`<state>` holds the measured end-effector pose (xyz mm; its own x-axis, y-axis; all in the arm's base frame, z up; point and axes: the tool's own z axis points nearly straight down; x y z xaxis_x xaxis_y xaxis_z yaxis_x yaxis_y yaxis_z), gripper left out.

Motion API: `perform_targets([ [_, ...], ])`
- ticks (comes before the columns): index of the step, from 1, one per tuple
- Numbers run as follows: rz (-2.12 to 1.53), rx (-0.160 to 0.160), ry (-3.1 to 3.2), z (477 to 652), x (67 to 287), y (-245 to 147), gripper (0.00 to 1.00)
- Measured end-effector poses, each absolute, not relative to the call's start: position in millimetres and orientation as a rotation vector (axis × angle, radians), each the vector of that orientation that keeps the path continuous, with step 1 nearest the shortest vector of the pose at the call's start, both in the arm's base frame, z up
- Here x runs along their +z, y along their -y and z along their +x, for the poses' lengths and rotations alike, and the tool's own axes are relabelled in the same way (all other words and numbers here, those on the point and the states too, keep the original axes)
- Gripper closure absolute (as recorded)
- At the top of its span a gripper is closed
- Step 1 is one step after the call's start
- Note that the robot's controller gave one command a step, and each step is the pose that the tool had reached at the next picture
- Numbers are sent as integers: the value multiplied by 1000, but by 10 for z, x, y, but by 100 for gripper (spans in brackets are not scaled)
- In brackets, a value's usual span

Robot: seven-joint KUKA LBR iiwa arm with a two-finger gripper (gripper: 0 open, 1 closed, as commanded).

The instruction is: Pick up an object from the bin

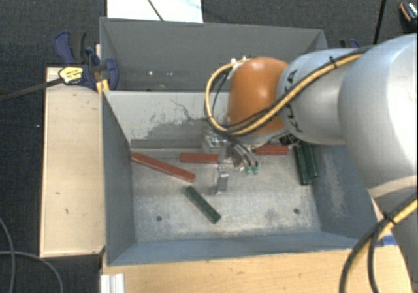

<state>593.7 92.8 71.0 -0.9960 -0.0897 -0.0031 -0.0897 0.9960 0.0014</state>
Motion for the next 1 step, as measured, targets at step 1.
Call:
perform_targets([
  [1,-138,3,-3136,5937,710,-928,100],
])
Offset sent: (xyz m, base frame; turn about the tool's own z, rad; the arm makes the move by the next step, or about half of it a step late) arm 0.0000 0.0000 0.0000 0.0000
